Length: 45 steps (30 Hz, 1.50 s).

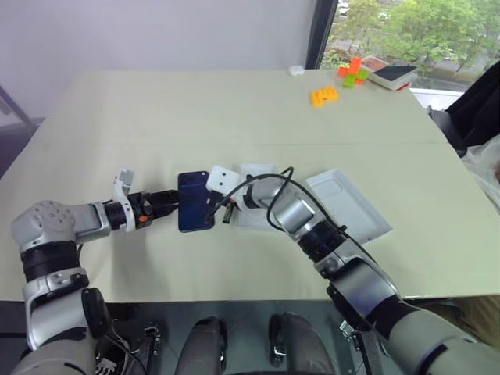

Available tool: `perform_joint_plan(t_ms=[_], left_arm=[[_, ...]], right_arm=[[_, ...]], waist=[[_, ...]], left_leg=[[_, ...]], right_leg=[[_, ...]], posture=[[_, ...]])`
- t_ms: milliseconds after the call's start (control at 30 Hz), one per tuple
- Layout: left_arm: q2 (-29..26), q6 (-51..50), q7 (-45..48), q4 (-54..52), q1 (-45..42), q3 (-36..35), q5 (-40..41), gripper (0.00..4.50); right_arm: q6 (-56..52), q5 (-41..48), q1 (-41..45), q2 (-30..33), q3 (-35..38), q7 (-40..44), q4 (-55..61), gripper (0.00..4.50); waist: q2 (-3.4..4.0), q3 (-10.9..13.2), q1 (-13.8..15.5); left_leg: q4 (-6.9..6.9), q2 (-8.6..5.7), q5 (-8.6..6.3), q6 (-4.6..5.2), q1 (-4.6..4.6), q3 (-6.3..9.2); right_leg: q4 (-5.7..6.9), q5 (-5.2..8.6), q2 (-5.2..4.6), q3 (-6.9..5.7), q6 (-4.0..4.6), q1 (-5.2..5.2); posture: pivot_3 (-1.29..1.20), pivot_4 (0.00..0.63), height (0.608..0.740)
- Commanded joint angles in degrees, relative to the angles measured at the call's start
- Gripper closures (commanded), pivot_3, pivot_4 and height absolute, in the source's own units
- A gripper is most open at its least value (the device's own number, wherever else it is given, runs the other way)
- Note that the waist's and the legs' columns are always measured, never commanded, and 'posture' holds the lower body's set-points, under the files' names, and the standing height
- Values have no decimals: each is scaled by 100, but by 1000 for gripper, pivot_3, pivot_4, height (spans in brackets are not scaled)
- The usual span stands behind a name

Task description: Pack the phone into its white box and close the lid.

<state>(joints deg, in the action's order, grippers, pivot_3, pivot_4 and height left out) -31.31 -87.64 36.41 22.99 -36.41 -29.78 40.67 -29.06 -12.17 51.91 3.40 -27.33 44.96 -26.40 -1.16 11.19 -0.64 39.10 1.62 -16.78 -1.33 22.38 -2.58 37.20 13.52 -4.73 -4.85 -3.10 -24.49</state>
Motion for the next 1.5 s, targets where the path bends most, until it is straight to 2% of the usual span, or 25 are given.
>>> perform_joint_plan(t_ms=[33, 500, 800, 1200, 1500], left_arm=[[227, -176, 98, -35, -324, -88, 342, 1005], [391, -448, 1, -300, -346, -679, 600, 1005], [914, -477, -385, -467, -182, -787, 545, 1005], [639, -337, -445, -457, 66, -756, 594, 1005], [308, -429, -330, -480, 95, -715, 736, 1005]], right_arm=[[201, 23, 25, -159, -139, 56, 18, 4489], [228, -62, -47, -151, -128, 176, 65, 4489], [236, -66, -26, -150, -86, 152, 61, 4489], [270, -73, -38, -73, -70, 127, 276, 4489], [214, 158, 145, -33, 236, 106, 349, 4489]], waist=[[-1, 1, -8], [-2, 2, -44], [-14, 7, -53], [-13, 7, -173], [-12, 9, -178]], left_leg=[[0, 2, 0, -1, 0, 1], [-6, 9, 6, -14, 2, 0], [-6, 9, 6, -15, 2, -1], [-20, 17, 8, -20, 3, -1], [-21, 18, 8, -21, 7, -1]], right_leg=[[0, 0, 2, -1, 0, -1], [-2, 0, 4, 0, 0, -5], [-2, -1, 4, 2, 0, -5], [-2, 0, 2, 2, 1, -14], [-2, -1, 2, 2, 1, -19]], posture=[[0, 150, 740], [0, 150, 740], [0, 150, 740], [0, 150, 740], [0, 150, 740]])
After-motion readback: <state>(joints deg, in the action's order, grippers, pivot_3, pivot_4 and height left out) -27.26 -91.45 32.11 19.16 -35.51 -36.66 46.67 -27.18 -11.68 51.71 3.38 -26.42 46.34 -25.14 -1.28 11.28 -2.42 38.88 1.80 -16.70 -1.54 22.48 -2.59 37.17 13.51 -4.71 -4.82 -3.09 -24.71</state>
